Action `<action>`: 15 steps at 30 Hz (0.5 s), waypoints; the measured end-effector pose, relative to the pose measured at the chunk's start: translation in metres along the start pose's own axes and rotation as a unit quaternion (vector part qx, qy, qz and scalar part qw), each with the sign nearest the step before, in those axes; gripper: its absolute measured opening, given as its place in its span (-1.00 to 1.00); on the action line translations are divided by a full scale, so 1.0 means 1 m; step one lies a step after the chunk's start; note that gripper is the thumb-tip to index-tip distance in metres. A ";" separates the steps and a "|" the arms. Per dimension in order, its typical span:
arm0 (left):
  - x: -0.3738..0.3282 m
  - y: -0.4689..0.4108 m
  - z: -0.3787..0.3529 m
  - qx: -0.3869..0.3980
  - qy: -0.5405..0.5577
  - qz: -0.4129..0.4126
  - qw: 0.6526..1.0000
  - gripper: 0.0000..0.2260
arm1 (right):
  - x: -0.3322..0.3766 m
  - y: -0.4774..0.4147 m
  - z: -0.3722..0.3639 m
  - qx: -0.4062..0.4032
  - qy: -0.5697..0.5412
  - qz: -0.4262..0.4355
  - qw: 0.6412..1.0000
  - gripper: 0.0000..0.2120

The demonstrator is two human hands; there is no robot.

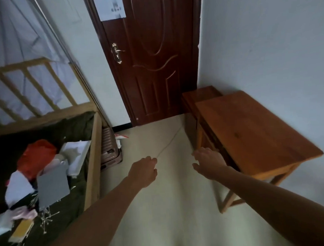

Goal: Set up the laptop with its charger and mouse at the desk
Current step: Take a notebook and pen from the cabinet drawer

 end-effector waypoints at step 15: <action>0.084 -0.373 0.037 0.004 0.020 -0.033 0.999 -0.67 | -0.117 -0.356 0.070 0.030 0.007 -0.038 0.999 -0.60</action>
Point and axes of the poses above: each hand's wrist, its own y-axis away from the middle knuckle, its own z-axis out of the back of the hand, x = y × z, the point moved 9 cm from there along -y, towards the middle knuckle, and after that the axes turned 12 degrees about -y, right-handed, at the moved point
